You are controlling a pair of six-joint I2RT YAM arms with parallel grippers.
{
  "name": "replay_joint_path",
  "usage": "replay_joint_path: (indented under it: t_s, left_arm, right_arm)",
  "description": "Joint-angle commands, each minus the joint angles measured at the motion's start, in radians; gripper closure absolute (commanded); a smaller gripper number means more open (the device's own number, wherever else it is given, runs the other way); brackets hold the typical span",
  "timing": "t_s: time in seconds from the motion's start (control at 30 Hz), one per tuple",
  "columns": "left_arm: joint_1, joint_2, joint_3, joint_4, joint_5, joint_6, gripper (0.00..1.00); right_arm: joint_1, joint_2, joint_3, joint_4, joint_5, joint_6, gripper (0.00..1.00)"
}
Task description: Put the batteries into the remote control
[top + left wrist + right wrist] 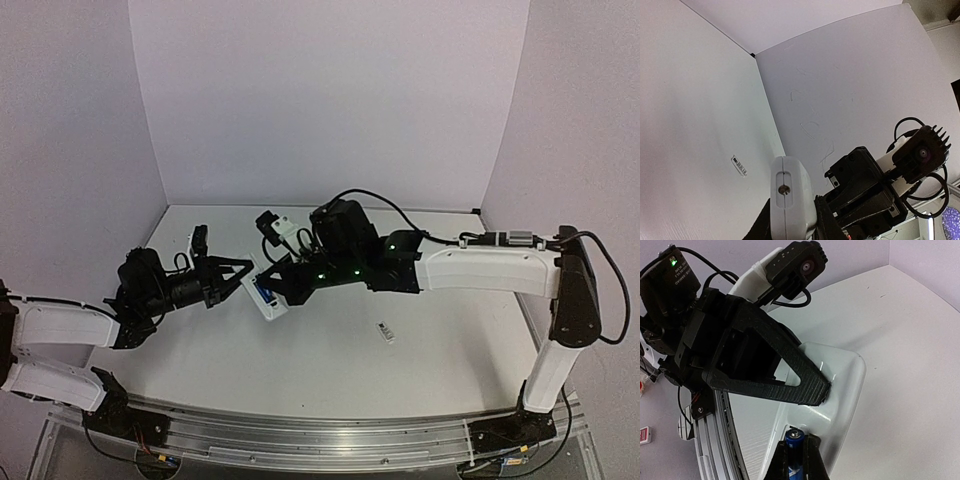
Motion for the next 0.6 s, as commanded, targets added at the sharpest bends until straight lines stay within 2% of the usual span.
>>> replay_joint_path:
  t_s: [0.0, 0.23, 0.57]
  left_arm:
    - [0.008, -0.047, 0.017, 0.177, 0.009, -0.037, 1.00]
    - [0.015, -0.048, 0.012, 0.189, 0.017, -0.046, 1.00]
    - [0.015, -0.040, 0.029, 0.177, 0.044, -0.040, 1.00]
  right_arm:
    - [0.005, -0.010, -0.036, -0.052, 0.005, 0.002, 1.00]
    - [0.005, -0.024, -0.068, -0.054, 0.015, 0.016, 1.00]
    - [0.006, -0.010, -0.045, -0.054, 0.047, 0.045, 0.94]
